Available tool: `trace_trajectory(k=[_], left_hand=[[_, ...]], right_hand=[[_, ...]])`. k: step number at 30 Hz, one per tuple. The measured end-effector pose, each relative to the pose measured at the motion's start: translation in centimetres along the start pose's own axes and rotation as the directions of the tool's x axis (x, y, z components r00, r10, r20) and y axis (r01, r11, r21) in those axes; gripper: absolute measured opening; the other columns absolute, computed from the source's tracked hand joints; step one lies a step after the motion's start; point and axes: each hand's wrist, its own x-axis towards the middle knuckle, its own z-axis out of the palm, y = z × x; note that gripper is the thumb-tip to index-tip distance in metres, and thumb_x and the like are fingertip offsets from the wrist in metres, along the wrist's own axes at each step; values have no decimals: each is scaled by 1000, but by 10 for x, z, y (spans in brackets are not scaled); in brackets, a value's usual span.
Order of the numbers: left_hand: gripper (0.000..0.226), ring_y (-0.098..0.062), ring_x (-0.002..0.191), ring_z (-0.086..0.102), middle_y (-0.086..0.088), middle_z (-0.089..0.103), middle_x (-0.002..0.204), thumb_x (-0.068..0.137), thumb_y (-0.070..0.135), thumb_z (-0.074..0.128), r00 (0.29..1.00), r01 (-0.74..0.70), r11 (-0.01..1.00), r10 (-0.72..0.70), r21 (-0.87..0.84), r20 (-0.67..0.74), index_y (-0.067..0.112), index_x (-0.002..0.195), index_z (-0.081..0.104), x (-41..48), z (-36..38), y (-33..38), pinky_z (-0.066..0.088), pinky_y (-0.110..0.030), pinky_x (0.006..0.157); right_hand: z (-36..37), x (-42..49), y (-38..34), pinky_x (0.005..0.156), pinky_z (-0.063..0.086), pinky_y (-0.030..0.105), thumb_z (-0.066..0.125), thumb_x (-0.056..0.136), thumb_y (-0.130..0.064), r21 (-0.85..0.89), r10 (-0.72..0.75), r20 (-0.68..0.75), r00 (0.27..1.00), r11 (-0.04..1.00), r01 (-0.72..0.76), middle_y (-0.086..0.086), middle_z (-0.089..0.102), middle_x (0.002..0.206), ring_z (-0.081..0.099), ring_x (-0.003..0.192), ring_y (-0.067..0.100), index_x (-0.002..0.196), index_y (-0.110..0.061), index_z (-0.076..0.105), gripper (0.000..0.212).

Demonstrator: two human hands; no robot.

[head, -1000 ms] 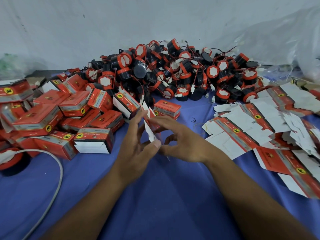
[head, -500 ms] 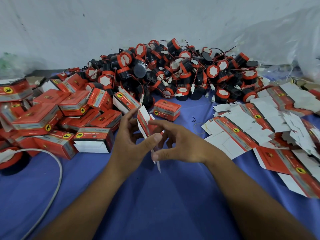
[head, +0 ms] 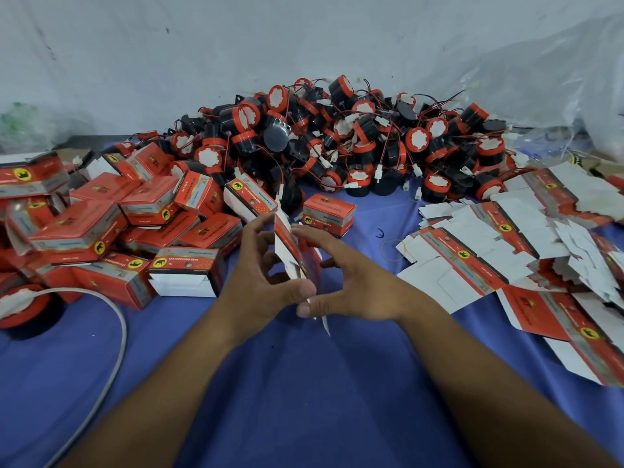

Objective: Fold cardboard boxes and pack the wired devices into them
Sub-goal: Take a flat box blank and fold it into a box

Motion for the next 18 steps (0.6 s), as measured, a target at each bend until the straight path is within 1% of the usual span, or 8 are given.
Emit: trace_trajectory(k=[3, 6, 8, 11, 12, 14, 15, 18], left_hand=[[132, -11, 120, 61, 9, 58, 130, 40, 65, 91, 1000, 25, 1000, -25, 1, -3, 29, 148, 24, 1, -2, 2, 55, -25, 83], [118, -1, 113, 62, 23, 62, 122, 50, 72, 84, 1000, -5, 999, 5, 35, 11, 34, 145, 26, -1, -1, 3, 52, -15, 83], [110, -5, 119, 60, 17, 62, 128, 58, 74, 79, 1000, 4, 1000, -4, -8, -2, 30, 146, 29, 0, 0, 4, 52, -22, 87], [99, -30, 126, 55, -10, 58, 134, 72, 61, 77, 998, 40, 992, -35, -122, 45, 16, 148, 32, 1, 0, 1, 48, -49, 100], [95, -33, 122, 57, -15, 60, 129, 75, 53, 76, 998, 48, 987, -40, -156, 55, 11, 148, 31, 2, 0, 0, 48, -50, 99], [98, -28, 107, 62, -15, 64, 111, 74, 40, 72, 997, 72, 969, -69, -237, 18, 5, 151, 22, 2, 3, -1, 53, -42, 90], [101, -25, 102, 62, -13, 64, 106, 73, 36, 70, 998, 62, 958, -66, -282, -4, 8, 154, 17, 3, 4, -2, 53, -38, 86], [102, -22, 98, 62, -5, 65, 111, 69, 26, 68, 1000, -4, 930, -6, -367, -26, 36, 155, 16, 4, 9, -1, 54, -39, 80]], right_hand=[[-2, 1, 0, 104, 41, 15, 87, 73, -42, 18, -6, -12, 1000, 1000, 6, -24, 42, 147, 41, 137, -1, 151, -40, 33, 95], [-4, 1, -1, 102, 44, 24, 83, 76, -46, 41, 3, -42, 999, 999, -2, -22, 46, 144, 44, 135, 3, 147, -42, 38, 84], [-8, 0, -4, 100, 46, 27, 75, 80, -52, 58, 1, -86, 996, 998, 4, -24, 48, 141, 47, 131, 3, 146, -43, 39, 76], [-9, 0, -7, 97, 48, 23, 67, 83, -55, 112, 19, -151, 988, 994, -2, -24, 51, 134, 49, 123, 1, 147, -39, 41, 71], [-7, 1, -8, 97, 48, 24, 65, 85, -53, 125, 30, -176, 984, 992, -8, -21, 51, 133, 49, 123, 1, 147, -36, 42, 68], [-5, 3, -10, 98, 47, 25, 61, 88, -47, 144, 49, -250, 967, 989, -13, -16, 51, 136, 47, 126, 3, 147, -33, 44, 62], [-5, 4, -11, 97, 46, 24, 60, 88, -46, 175, 67, -290, 955, 984, -16, -15, 51, 137, 48, 126, 1, 145, -32, 45, 61], [-7, 6, -17, 89, 46, 21, 60, 84, -50, 345, 172, -354, 919, 937, -42, -23, 52, 131, 55, 111, -10, 137, -40, 46, 56]])
